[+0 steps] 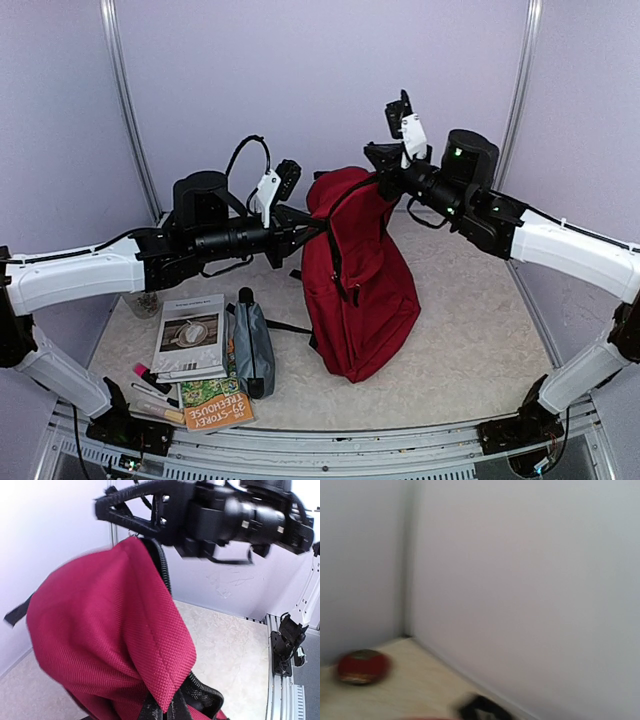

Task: Pack the student bag
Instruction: Unzip the largest pocket of the student bag, then hold the largest pocket of the student bag.

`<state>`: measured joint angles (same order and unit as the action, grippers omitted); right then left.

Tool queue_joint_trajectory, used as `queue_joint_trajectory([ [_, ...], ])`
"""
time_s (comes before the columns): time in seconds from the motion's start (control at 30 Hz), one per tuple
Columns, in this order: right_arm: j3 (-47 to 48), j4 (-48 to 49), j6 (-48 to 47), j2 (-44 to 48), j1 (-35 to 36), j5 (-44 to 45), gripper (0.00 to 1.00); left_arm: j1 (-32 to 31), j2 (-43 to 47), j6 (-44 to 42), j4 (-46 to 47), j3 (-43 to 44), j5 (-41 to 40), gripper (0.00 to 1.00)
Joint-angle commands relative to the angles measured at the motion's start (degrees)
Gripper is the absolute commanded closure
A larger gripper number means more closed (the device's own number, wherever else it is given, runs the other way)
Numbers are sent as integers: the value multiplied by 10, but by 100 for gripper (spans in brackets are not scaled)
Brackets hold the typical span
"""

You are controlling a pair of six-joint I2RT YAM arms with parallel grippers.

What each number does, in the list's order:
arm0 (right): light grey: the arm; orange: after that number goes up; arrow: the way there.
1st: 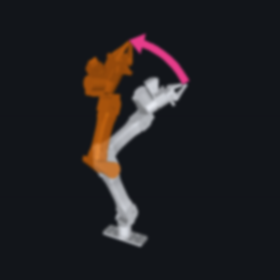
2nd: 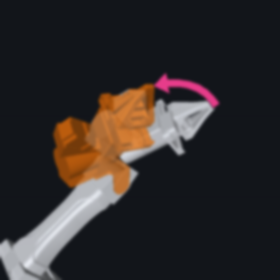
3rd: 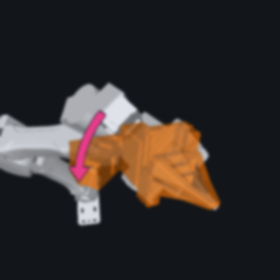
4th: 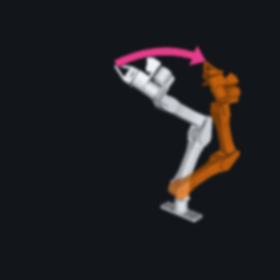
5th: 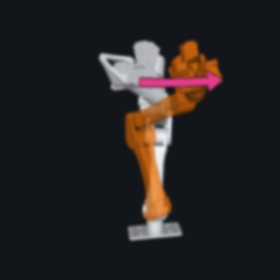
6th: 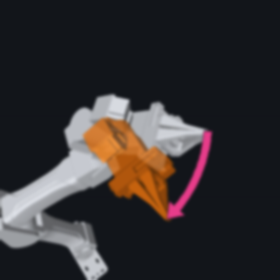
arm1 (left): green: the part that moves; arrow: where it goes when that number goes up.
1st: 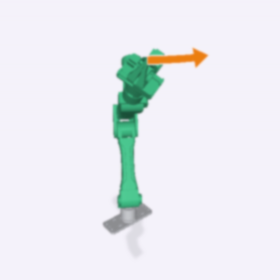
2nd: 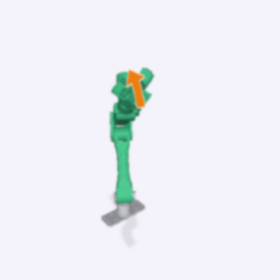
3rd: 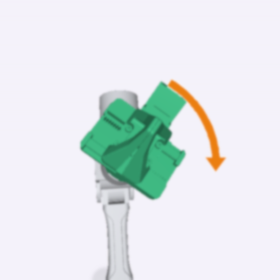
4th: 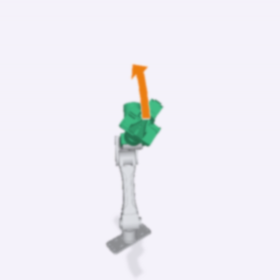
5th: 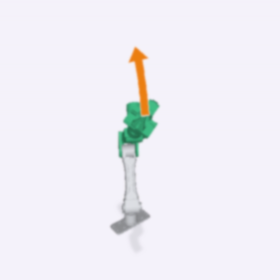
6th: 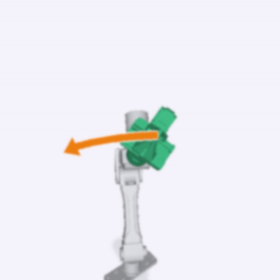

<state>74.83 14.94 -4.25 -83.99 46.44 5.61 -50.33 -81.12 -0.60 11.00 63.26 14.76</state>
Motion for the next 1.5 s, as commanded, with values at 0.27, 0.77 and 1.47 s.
queue_joint_trajectory([
  [0.27,-106,-15,123,141,-275,-45,100,2,52,-37,47,-31,48,100],
  [0.77,-7,-87,128,118,-257,-307,100,-10,13,-72,0,-15,108,43],
  [1.47,76,-171,40,81,-202,-493,100,21,148,-124,-12,17,111,4],
])
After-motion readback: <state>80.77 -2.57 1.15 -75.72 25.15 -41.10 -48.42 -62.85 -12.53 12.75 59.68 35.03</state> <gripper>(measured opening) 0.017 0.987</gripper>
